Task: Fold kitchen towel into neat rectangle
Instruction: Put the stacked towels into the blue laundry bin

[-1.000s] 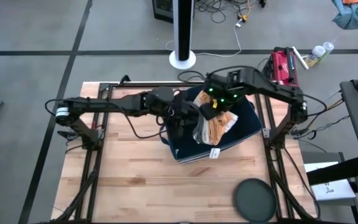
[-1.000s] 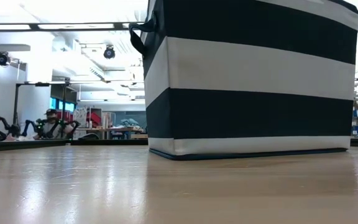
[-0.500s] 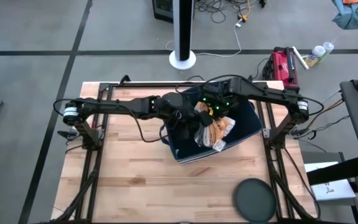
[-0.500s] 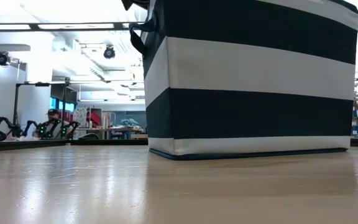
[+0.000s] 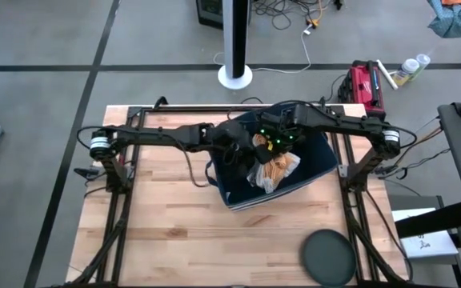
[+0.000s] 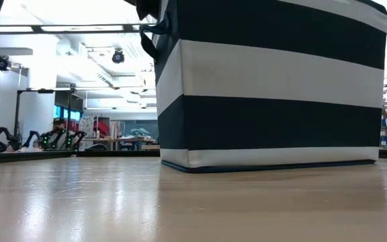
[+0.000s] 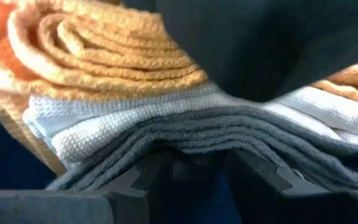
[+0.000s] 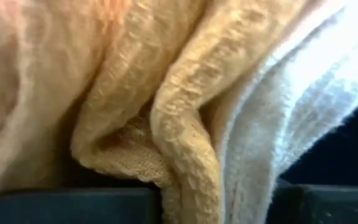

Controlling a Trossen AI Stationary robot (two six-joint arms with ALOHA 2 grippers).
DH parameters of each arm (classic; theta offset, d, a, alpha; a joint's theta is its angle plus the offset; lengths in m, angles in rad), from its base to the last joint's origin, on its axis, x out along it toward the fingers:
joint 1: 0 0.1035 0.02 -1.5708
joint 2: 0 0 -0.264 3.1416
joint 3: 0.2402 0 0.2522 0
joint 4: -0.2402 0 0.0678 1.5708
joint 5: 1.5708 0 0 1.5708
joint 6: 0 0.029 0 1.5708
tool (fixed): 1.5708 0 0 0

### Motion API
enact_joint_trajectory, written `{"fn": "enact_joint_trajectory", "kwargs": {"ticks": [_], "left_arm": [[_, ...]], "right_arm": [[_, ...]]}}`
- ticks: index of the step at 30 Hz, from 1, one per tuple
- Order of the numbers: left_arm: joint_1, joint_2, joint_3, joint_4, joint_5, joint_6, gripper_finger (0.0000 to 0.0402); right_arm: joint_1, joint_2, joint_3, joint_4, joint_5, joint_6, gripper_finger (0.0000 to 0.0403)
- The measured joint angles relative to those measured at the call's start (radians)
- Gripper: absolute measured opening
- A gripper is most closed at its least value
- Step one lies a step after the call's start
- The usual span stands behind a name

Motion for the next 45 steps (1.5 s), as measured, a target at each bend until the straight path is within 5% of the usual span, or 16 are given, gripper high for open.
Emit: {"fn": "enact_joint_trajectory", "kwargs": {"ticks": [34, 45], "left_arm": [[0.007, 0.093, -0.033, -0.126, -0.028, 0.197, 0.0145], [0.006, 0.090, 0.021, -0.330, -0.039, 0.198, 0.0135]], "right_arm": [[-0.024, -0.018, -0.392, 0.423, -0.048, -0.083, 0.0070], [-0.025, -0.017, -0.450, 0.472, -0.043, -0.102, 0.0070]]}}
